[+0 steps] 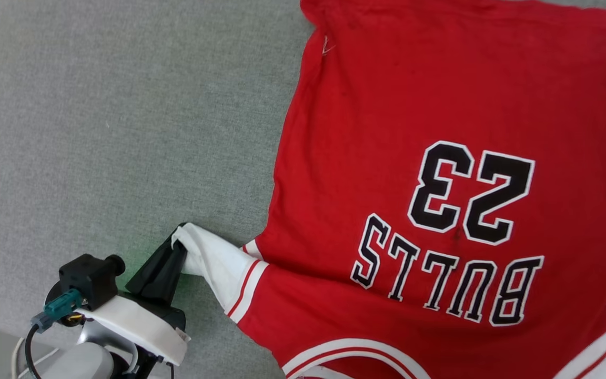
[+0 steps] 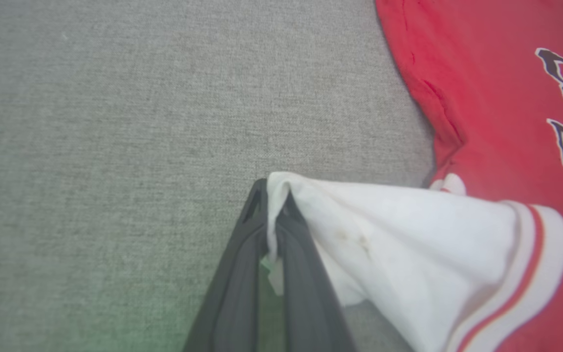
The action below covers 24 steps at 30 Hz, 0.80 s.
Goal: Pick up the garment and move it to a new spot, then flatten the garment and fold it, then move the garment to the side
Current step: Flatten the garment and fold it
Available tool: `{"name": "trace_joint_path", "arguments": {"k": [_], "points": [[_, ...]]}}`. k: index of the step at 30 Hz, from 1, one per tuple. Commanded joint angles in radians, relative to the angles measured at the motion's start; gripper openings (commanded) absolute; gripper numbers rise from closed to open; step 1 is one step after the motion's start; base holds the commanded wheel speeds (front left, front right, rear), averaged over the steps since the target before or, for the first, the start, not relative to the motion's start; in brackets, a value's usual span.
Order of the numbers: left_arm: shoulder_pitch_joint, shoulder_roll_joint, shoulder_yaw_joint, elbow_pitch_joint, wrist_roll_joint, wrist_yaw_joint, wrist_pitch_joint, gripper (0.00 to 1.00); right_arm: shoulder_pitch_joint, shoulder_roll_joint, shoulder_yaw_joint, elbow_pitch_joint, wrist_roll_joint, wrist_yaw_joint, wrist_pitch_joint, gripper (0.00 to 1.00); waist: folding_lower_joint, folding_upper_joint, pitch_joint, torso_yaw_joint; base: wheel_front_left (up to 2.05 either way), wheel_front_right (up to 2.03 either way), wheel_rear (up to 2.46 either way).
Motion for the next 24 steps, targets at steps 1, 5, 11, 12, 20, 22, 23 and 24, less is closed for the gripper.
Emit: {"name": "trace_joint_path", "arguments": {"k": [1, 5, 11, 12, 20, 22, 23, 24], "points": [[-0.013, -0.008, 0.009, 0.0, 0.009, -0.003, -0.002, 0.0, 0.014, 0.005, -0.008, 0.02, -0.013, -0.001, -0.001, 1.0, -0.0002, -0.0001, 0.037, 0.029, 0.0, 0.0, 0.0], [-0.021, -0.027, 0.022, -0.001, 0.034, -0.011, -0.002, 0.0, 0.087, 0.026, -0.005, 0.073, -0.017, -0.001, 0.018, 1.0, -0.0002, -0.0001, 0.059, 0.033, 0.0, 0.0, 0.0], [-0.023, -0.04, 0.035, 0.014, 0.057, -0.019, -0.002, 0.0, 0.095, 0.033, 0.001, 0.065, -0.011, -0.001, 0.009, 0.0, -0.0002, -0.0001, 0.05, 0.027, 0.0, 0.0, 0.0], [-0.022, -0.041, 0.038, 0.018, 0.06, -0.02, -0.002, 0.0, 0.084, 0.03, 0.002, 0.057, -0.014, -0.001, 0.001, 0.0, -0.0002, -0.0001, 0.042, 0.023, 0.0, 0.0, 0.0], [0.027, -0.033, 0.044, 0.039, 0.074, -0.004, -0.002, 0.0, 0.047, -0.005, 0.056, -0.005, 0.029, -0.001, -0.094, 0.0, -0.0002, -0.0001, -0.077, -0.021, 0.0, 0.0, 0.0], [0.044, -0.028, 0.042, 0.038, 0.073, 0.001, -0.001, 0.0, 0.066, -0.036, 0.09, -0.033, 0.062, -0.001, -0.112, 0.0, -0.0002, -0.0001, -0.115, -0.034, 0.0, 0.0, 0.0], [0.053, -0.027, 0.04, 0.038, 0.071, 0.004, 0.002, 0.0, 0.084, -0.053, 0.106, -0.049, 0.079, -0.001, -0.123, 0.0, -0.0002, -0.0001, -0.136, -0.041, 0.0, 0.0, 0.0], [0.063, -0.025, 0.038, 0.036, 0.068, 0.006, 0.005, 0.0, 0.1, -0.073, 0.12, -0.069, 0.098, -0.001, -0.128, 0.0, -0.0002, -0.0001, -0.154, -0.048, 0.0, 0.0, 0.0]]}}
